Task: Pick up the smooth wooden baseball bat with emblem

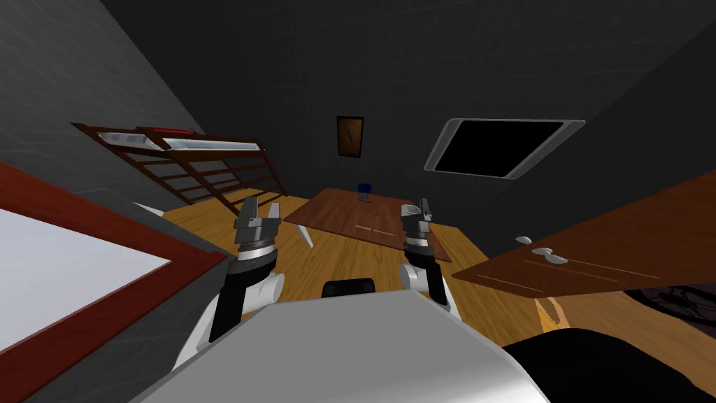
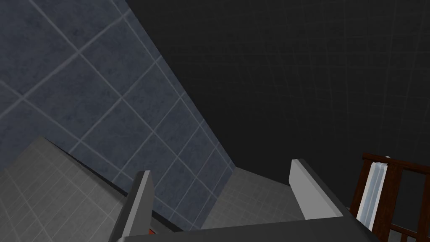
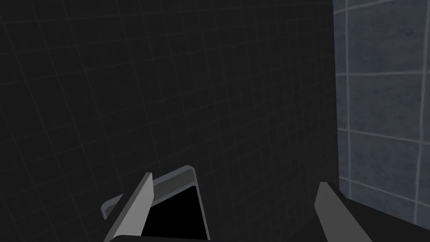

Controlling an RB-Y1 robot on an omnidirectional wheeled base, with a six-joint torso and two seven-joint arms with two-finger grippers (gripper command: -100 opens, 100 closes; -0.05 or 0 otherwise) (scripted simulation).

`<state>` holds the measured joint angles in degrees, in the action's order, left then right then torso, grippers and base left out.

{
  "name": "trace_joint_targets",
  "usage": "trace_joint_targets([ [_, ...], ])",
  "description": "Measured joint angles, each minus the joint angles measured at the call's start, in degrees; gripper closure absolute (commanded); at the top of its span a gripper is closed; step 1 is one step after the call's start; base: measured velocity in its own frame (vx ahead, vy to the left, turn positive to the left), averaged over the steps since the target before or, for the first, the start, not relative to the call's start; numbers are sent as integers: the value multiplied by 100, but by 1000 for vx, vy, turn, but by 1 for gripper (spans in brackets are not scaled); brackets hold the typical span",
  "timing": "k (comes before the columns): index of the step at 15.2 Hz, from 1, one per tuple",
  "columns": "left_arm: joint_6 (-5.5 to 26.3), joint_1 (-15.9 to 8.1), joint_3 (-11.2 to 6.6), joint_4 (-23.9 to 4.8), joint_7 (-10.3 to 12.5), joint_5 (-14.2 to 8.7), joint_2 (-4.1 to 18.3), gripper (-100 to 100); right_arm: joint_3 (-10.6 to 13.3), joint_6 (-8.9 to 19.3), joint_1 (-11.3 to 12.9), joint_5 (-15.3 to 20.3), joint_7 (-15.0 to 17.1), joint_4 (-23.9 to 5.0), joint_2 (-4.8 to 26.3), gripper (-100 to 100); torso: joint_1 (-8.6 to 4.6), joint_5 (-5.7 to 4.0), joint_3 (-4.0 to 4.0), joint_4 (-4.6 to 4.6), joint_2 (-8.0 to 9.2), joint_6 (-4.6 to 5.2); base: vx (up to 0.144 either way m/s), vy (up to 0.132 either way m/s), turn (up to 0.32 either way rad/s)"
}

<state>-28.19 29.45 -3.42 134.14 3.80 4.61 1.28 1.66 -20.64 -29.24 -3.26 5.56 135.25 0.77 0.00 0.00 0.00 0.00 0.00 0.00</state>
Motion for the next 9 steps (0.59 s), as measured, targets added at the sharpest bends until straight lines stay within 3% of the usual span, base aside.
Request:
trace_joint_targets([
  [3, 0, -1, 1, 0, 0, 0, 0, 0, -36, -22, -96, 46, -47, -108, 295, -100, 3, 1, -3, -1, -5, -4, 17, 18, 226],
  [6, 0, -1, 1, 0, 0, 0, 0, 0, -116, -50, -216, 169, -194, -437, 692, -100, 5, 1, -8, -3, -14, -6, 42, 23, 345],
  [9, 0, 0, 1, 0, 0, 0, 0, 0, -106, -113, -507, 343, -401, -683, 962, -100, 5, 1, -11, -5, -19, -4, 50, 14, 302],
])
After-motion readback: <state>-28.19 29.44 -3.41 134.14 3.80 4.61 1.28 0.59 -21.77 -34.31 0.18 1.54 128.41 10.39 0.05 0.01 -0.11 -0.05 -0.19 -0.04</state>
